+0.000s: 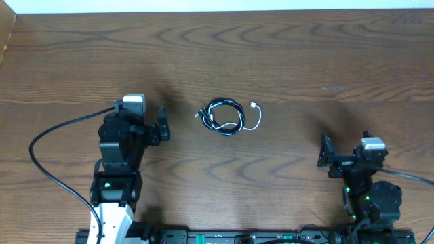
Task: Untangle cables
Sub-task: 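Raise both arms and move grippers toward the cable bundle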
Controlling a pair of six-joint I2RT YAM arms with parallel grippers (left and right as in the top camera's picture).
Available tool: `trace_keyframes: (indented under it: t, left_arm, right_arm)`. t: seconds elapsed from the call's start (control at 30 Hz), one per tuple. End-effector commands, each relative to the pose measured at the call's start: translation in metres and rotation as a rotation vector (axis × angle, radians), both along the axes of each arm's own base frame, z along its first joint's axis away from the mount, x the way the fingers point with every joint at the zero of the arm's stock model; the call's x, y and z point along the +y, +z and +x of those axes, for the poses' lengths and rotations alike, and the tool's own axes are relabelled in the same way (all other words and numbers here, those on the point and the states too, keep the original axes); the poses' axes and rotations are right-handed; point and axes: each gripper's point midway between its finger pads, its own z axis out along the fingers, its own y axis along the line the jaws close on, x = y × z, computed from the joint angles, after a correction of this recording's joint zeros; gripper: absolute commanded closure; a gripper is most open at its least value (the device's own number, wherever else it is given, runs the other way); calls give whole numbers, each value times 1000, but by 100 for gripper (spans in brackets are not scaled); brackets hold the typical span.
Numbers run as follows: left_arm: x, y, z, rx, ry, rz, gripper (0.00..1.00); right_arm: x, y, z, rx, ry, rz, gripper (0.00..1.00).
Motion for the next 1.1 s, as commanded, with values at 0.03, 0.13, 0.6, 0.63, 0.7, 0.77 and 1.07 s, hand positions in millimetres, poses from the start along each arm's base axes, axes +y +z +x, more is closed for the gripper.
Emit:
trace_keyframes:
  t: [0.03, 0.13, 0.6, 0.63, 0.7, 0.77, 1.07]
  left_arm:
    - [-6, 21, 9, 0, -42, -5, 1]
    - [-6, 28, 14, 25, -42, -6, 1]
    - [-19, 41, 33, 234, -119, -37, 1]
    - [-22, 41, 35, 250, -131, -47, 1]
    - [-30, 43, 39, 275, -171, -77, 1]
    - [-41, 45, 43, 297, -221, -117, 1]
    - [-54, 25, 47, 392, -280, -184, 1]
  right_arm:
    - [6, 19, 7, 26, 29, 11, 1]
    - [10, 27, 15, 55, 57, -2, 1]
    - [33, 51, 60, 257, 178, 18, 1]
    - [35, 53, 63, 270, 187, 21, 1]
    - [39, 55, 68, 300, 208, 30, 1]
    - [43, 56, 74, 332, 232, 41, 1]
    - [52, 53, 89, 390, 278, 64, 1]
